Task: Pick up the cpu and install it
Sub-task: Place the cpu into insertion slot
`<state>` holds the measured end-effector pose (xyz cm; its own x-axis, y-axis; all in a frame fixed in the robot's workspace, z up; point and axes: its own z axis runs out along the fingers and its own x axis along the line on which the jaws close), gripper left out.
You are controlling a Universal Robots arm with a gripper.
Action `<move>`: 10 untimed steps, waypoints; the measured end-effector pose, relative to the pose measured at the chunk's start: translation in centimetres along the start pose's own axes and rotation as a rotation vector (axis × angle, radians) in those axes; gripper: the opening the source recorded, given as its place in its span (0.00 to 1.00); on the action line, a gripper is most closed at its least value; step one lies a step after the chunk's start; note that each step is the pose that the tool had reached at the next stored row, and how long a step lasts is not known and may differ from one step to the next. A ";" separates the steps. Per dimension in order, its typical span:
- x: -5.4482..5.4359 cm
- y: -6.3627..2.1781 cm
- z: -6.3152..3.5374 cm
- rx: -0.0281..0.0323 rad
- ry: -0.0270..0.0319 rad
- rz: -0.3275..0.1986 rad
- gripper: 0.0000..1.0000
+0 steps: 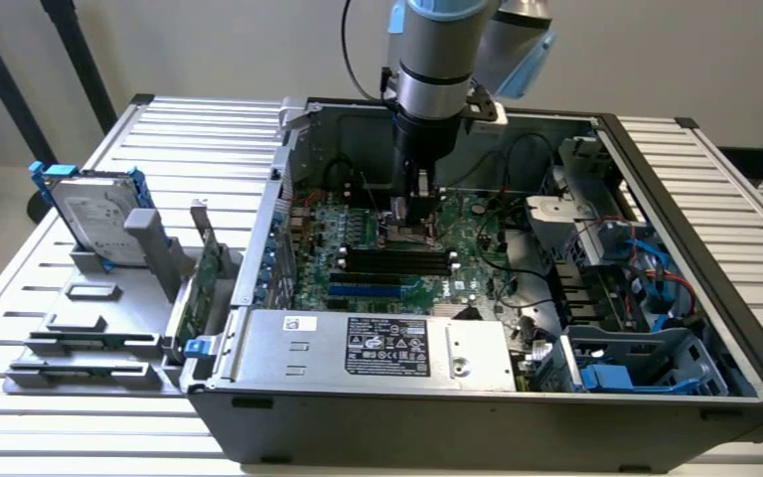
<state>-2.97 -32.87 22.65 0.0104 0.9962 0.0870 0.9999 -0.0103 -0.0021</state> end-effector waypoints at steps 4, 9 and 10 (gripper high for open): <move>0.0 -0.32 0.07 -0.0017 0.0029 0.021 0.55; -0.1 -0.97 0.25 -0.0077 0.0038 0.026 0.55; -0.1 -1.00 0.31 -0.0117 0.0038 0.025 0.55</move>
<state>-3.98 -32.94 22.33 0.0356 0.9952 0.0908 0.9993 -0.0364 0.0073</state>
